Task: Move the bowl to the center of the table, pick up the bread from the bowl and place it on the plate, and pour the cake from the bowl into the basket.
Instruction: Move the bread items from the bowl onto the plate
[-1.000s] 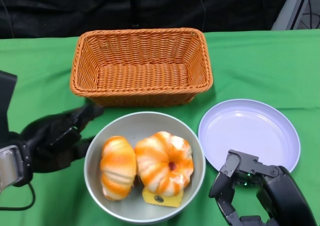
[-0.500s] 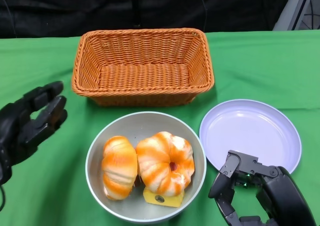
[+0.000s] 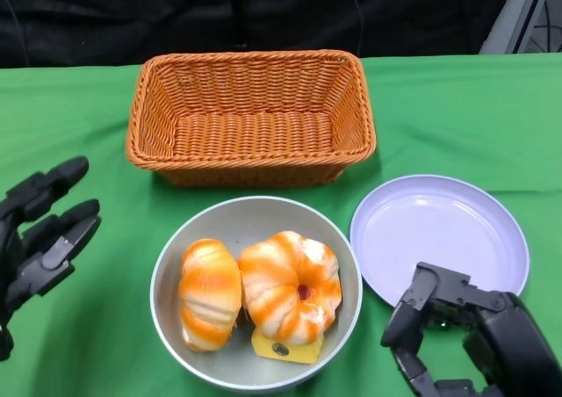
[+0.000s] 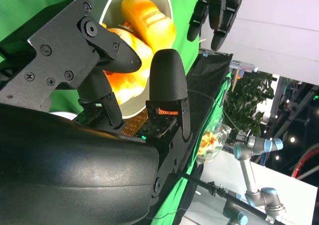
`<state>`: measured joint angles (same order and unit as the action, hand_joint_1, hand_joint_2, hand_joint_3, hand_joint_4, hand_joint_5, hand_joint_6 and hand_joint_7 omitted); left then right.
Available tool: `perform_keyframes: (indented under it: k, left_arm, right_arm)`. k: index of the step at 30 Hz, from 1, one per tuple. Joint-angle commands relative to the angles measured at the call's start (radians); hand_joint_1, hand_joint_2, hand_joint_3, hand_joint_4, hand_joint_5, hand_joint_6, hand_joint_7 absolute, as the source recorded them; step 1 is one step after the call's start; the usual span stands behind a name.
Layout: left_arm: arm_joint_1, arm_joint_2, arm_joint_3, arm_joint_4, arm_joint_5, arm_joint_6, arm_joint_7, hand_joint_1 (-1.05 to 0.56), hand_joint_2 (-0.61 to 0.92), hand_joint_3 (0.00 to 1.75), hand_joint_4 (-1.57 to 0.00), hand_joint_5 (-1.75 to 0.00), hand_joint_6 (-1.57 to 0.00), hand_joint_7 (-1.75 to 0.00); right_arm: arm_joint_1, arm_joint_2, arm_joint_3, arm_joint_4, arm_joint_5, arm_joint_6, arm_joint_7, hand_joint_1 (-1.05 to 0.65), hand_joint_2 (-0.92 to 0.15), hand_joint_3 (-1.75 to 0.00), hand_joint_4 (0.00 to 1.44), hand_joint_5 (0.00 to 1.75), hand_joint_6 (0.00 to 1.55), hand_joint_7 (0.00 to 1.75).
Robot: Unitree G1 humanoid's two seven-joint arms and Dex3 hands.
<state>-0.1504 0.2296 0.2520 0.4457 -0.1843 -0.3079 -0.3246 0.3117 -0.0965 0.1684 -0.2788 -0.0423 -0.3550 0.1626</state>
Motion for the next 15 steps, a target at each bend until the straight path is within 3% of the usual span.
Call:
perform_keyframes:
  k: [1, 3, 5, 8, 9, 11, 15]
  left_arm:
    - [-0.034, 0.000, 0.014, 0.115, 0.029, -0.190, 0.024, -0.12, 0.92, 0.29, -0.93, -0.23, -0.93, -0.18]
    - [-0.054, 0.001, 0.012, 0.186, 0.034, -0.302, 0.012, -0.08, 0.92, 0.35, -1.03, -0.29, -1.04, -0.22]
    - [-0.069, 0.006, 0.009, 0.238, 0.038, -0.369, 0.009, -0.06, 0.92, 0.40, -0.99, -0.62, -1.12, -0.29]
    - [-0.084, 0.014, 0.003, 0.284, 0.046, -0.426, 0.013, -0.05, 0.92, 0.42, -0.96, -0.78, -1.15, -0.33]
    - [-0.087, 0.017, 0.001, 0.295, 0.053, -0.442, 0.018, -0.06, 0.92, 0.42, -0.91, -1.00, -1.12, -0.42]
    - [-0.093, 0.020, 0.001, 0.314, 0.056, -0.469, 0.020, -0.06, 0.91, 0.43, -0.84, -1.18, -1.01, -0.65]
    - [-0.103, 0.022, 0.005, 0.336, 0.055, -0.485, 0.021, -0.08, 0.91, 0.45, -0.80, -1.25, -0.96, -0.75]
  right_arm:
    - [0.014, -0.021, -0.024, -0.016, 0.021, -0.011, 0.009, 0.04, -0.36, -1.27, 0.77, 1.52, 0.70, 1.34]
    - [0.020, -0.031, -0.033, -0.029, 0.013, -0.002, 0.012, 0.04, -0.36, -1.26, 0.75, 1.45, 0.69, 1.26]
    - [0.024, -0.035, -0.036, -0.038, 0.009, 0.006, 0.015, 0.01, -0.39, -1.16, 0.71, 1.36, 0.68, 1.14]
    - [0.018, -0.057, -0.043, -0.063, -0.005, 0.020, 0.028, -0.01, -0.44, -1.05, 0.69, 1.32, 0.68, 1.06]
    - [0.013, -0.071, -0.048, -0.078, -0.016, 0.028, 0.036, -0.08, -0.57, -0.75, 0.58, 1.19, 0.57, 0.90]
    - [0.001, -0.099, -0.053, -0.113, -0.045, 0.056, 0.054, -0.18, -0.77, -0.31, 0.49, 1.01, 0.52, 0.66]
    - [-0.021, -0.141, -0.049, -0.198, -0.105, 0.160, 0.087, -0.30, -0.88, -0.03, 0.36, 0.76, 0.42, 0.38]
